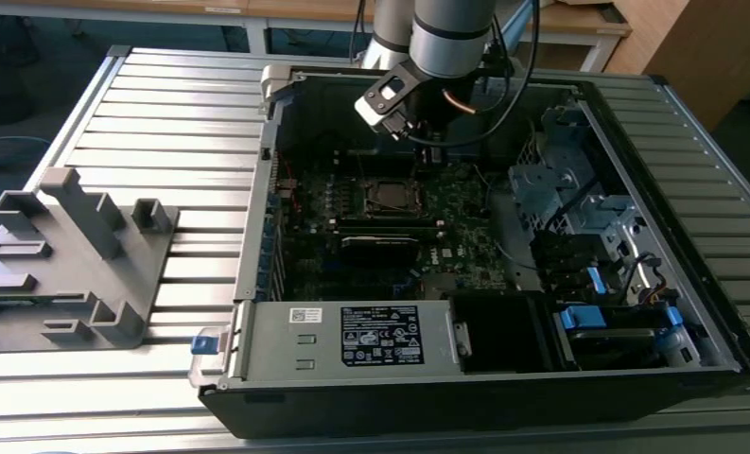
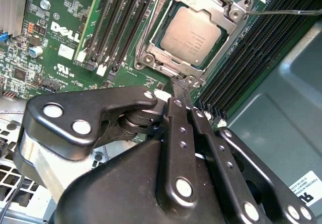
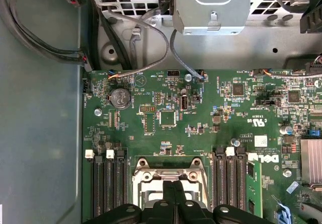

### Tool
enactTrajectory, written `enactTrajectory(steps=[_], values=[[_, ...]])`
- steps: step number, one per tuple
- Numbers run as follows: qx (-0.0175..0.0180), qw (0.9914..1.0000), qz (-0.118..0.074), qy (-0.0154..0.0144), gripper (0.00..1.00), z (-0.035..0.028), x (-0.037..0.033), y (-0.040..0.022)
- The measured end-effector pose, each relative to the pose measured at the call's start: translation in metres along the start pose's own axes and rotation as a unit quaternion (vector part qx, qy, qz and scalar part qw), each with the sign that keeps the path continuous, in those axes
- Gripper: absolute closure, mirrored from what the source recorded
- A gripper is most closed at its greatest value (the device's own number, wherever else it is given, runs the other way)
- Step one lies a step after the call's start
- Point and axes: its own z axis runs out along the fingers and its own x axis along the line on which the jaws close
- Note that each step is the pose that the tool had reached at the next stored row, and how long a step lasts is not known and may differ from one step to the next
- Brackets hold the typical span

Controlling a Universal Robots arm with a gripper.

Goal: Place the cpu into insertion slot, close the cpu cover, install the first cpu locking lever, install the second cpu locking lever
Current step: 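Close the cpu cover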

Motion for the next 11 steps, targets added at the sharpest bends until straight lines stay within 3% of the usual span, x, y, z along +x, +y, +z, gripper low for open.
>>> enactTrajectory(steps=[11], values=[[0.0, 1.0, 0.0, 0.0, 0.89, 0.0, -0.0001, -0.0026]])
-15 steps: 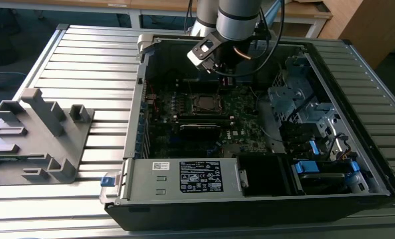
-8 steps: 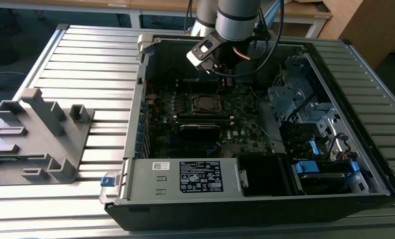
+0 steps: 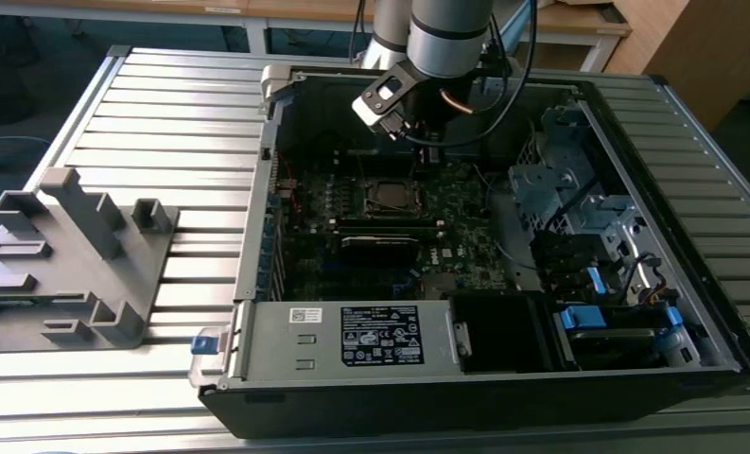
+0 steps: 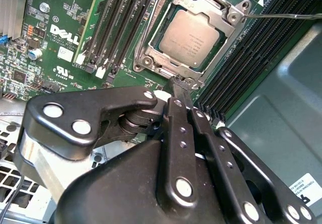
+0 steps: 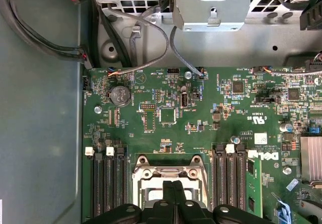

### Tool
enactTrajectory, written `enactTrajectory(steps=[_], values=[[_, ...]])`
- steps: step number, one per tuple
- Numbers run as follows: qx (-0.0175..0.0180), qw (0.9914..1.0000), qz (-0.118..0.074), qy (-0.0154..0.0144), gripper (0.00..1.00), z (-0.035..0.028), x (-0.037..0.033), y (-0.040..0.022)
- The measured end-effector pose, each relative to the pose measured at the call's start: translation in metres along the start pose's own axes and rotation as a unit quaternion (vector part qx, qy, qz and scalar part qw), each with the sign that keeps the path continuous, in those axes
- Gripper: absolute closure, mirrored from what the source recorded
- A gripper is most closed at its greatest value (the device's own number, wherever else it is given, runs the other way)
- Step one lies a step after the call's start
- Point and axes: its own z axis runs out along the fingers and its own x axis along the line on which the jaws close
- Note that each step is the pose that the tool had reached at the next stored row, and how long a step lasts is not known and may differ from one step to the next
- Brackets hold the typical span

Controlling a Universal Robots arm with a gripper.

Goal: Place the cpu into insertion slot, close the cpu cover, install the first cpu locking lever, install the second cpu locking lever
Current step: 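Close the cpu cover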

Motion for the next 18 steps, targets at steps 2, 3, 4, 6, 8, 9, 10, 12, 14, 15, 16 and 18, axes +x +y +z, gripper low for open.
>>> enactTrajectory(steps=[2, 3, 4, 6, 8, 9, 10, 12, 14, 15, 16, 18], values=[[0.0, 1.0, 0.0, 0.0, 0.89, 0.0, 0.0, 0.0], [0.0, 1.0, 0.0, 0.0, 0.89, 0.0, 0.0, 0.0], [0.0, 1.0, 0.0, 0.0, 0.89, 0.0, 0.0, 0.0], [0.0, 1.0, 0.0, 0.0, 0.89, 0.0, 0.0, -0.0001], [0.0, 1.0, 0.0, 0.0, 0.89, 0.0002, -0.0001, -0.0007], [0.0, 1.0, 0.0, 0.0, 0.89, 0.0004, -0.0001, -0.0014], [0.0, 1.0, 0.0, 0.0, 0.89, 0.0006, -0.0001, -0.0024], [0.0, 1.0, 0.0, 0.0, 0.89, 0.001, -0.0001, -0.0044], [0.0, 1.0, 0.0, -0.0001, 0.89, 0.0013, -0.0001, -0.005], [0.0, 1.0, 0.0, -0.0001, 0.89, 0.0018, -0.0001, -0.0052], [0.0, 1.0, 0.0, -0.0001, 0.89, 0.0022, -0.0001, -0.0057], [0.0, 1.0, 0.0, -0.0003, 0.89, 0.0031, -0.0002, -0.0074]])
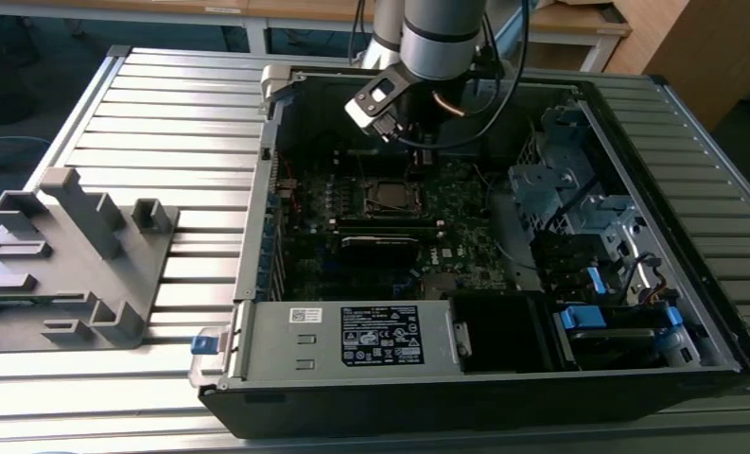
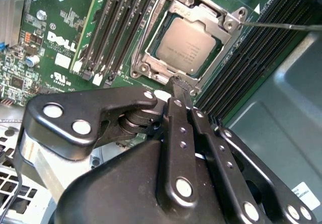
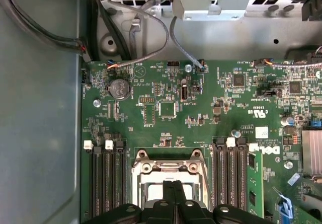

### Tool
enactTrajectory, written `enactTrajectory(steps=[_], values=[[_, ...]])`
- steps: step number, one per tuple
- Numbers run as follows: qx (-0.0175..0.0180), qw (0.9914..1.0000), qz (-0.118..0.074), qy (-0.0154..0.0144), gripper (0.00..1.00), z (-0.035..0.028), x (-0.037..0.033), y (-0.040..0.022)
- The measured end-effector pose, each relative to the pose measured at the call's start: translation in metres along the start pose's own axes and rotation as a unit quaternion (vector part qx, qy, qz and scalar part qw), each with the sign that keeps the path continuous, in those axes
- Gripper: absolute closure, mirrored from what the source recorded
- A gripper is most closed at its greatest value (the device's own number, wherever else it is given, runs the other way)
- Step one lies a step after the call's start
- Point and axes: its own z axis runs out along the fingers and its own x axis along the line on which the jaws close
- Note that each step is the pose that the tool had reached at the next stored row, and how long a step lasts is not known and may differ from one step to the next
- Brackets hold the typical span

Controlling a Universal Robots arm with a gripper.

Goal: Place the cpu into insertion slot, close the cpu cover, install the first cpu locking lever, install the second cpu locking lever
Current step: 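Close the cpu cover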

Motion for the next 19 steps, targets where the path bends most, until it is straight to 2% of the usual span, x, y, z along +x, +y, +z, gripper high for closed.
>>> enactTrajectory(steps=[9, 19], values=[[0.0, 1.0, 0.0, -0.0012, 0.89, 0.0044, -0.0003, -0.0086], [0.0, 1.0, 0.0, -0.0011, 0.89, 0.0046, -0.0003, -0.0101]])
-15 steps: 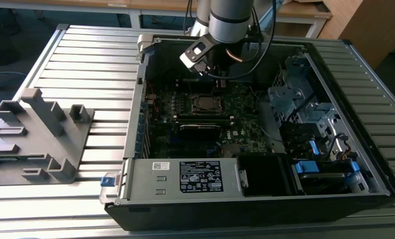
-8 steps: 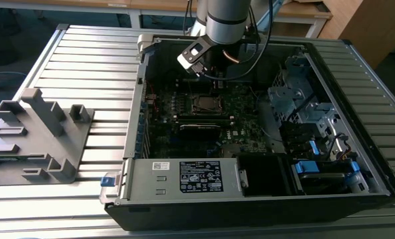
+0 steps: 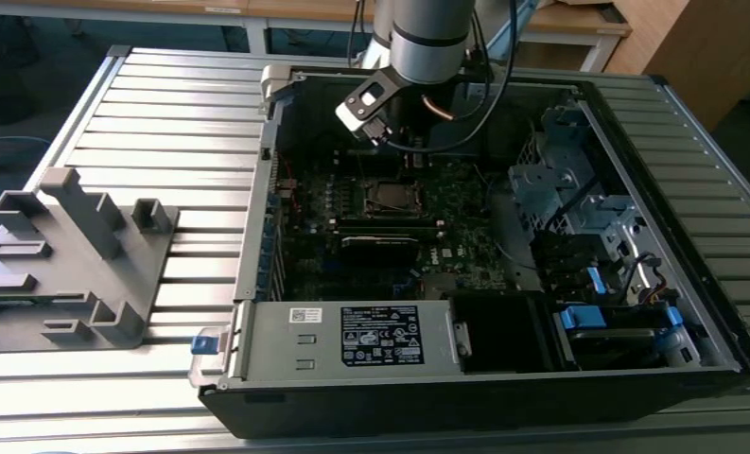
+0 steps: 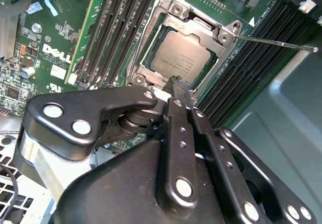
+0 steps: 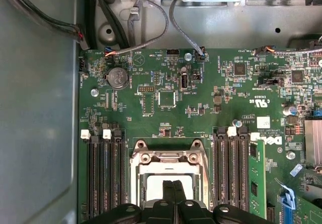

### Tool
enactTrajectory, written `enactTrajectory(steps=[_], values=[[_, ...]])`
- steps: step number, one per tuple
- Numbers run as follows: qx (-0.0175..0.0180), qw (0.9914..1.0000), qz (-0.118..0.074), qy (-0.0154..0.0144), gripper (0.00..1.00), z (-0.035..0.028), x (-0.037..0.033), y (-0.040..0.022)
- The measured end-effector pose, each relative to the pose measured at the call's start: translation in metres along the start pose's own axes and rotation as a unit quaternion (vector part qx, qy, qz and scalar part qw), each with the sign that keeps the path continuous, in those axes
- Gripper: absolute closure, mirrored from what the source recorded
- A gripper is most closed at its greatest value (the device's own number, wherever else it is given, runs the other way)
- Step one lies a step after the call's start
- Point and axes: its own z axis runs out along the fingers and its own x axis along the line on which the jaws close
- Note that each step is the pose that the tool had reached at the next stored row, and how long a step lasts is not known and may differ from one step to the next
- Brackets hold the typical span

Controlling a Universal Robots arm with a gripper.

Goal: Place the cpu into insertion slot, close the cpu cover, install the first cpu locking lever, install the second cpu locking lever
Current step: 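Close the cpu cover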

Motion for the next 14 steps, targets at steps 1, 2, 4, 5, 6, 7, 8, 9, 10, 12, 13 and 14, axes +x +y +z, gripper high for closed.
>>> enactTrajectory(steps=[1, 2, 4, 5, 6, 7, 8, 9, 10, 12, 13, 14], values=[[0.0, 1.0, 0.0, 0.0, 0.89, 0.0, 0.0, -0.0004], [0.0, 1.0, 0.0, -0.0001, 0.89, 0.0, 0.0, -0.0008], [0.0, 1.0, 0.0, 0.0, 0.89, 0.0, -0.0001, -0.0017], [0.0, 1.0, 0.0, 0.0, 0.89, 0.0001, -0.0001, -0.0024], [0.0, 1.0, 0.0, 0.0, 0.89, 0.0001, -0.0001, -0.0031], [0.0, 1.0, 0.0, -0.0001, 0.89, 0.0001, -0.0001, -0.0039], [0.0, 1.0, 0.0, 0.0, 0.89, 0.0002, -0.0002, -0.0046], [0.0001, 1.0, 0.0, -0.0001, 0.89, 0.0001, -0.0002, -0.005], [0.0001, 1.0, 0.0, -0.0001, 0.89, 0.0001, -0.0002, -0.005], [0.0, 1.0, 0.0, -0.0001, 0.89, 0.0001, -0.0002, -0.0067], [0.0, 1.0, 0.0, -0.0001, 0.89, 0.0001, -0.0002, -0.0068], [0.0, 1.0, 0.0, 0.0, 0.89, 0.0001, -0.0002, -0.0068]])
